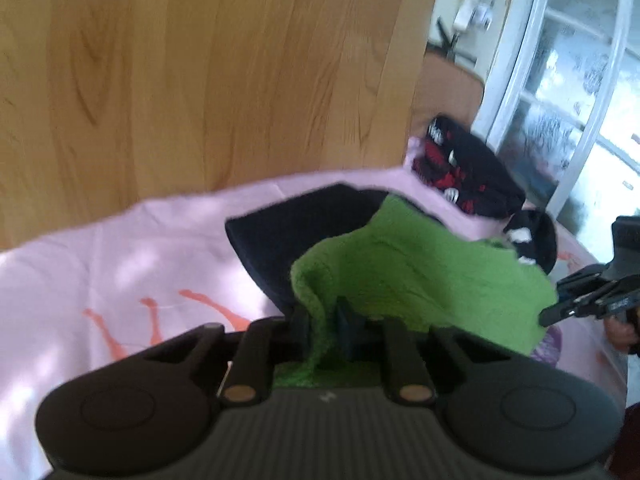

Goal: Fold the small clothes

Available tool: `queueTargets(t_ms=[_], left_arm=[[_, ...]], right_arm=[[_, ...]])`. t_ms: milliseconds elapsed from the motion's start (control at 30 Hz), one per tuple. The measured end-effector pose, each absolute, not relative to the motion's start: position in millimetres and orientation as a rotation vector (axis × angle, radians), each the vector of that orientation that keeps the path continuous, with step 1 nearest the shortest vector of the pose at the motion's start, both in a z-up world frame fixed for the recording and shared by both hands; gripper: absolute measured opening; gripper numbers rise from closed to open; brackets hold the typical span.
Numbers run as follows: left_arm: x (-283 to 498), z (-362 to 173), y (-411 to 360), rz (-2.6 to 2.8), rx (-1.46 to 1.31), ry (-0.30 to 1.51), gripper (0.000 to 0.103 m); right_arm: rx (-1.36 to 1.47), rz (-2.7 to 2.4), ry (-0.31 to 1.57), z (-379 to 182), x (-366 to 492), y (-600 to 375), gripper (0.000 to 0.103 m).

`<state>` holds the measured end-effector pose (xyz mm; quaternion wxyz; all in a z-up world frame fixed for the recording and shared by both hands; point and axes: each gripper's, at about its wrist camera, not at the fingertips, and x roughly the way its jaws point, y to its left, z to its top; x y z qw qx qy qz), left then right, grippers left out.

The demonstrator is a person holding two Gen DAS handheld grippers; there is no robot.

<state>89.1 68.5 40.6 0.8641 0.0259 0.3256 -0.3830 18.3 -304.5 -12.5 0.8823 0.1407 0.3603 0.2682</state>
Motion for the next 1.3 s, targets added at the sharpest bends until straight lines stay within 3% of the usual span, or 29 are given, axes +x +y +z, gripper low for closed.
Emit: queueTargets(t_ms=[133, 333, 800, 1067, 1233, 1300], left_arm=[[46.1, 66.5, 99.6, -0.712, -0.019, 0.556, 0.012], [-27.4, 128.9, 126.7, -0.59, -0.071, 0.336, 0.012], [-154.7, 313.6, 117.6, -0.364, -0.187, -0.156, 0.012], [-146.0, 351.5, 110.4, -0.285, -0.189, -0.192, 0.012], [-85.5, 323.1, 116.9, -0.228, -0.171, -0.072, 0.013], [-40.5, 294.4, 112.6, -0.182, -0.152, 0.016, 0.018]], right_arm=[[0.213, 0.515, 0.693, -4.5, 2.2, -289.0, 0.021], [0.123, 0.489, 0.456, 48.1, -27.9, -276.6, 0.017], [-0.034, 0.393, -0.164, 276.9, -111.7, -258.9, 0.016], [-0.051, 0.391, -0.211, 333.6, -111.8, -248.7, 0.016], [-0.033, 0.379, -0.089, 317.0, -68.7, -246.9, 0.016], [-0.025, 0.369, 0.002, 293.9, -35.8, -243.6, 0.016]])
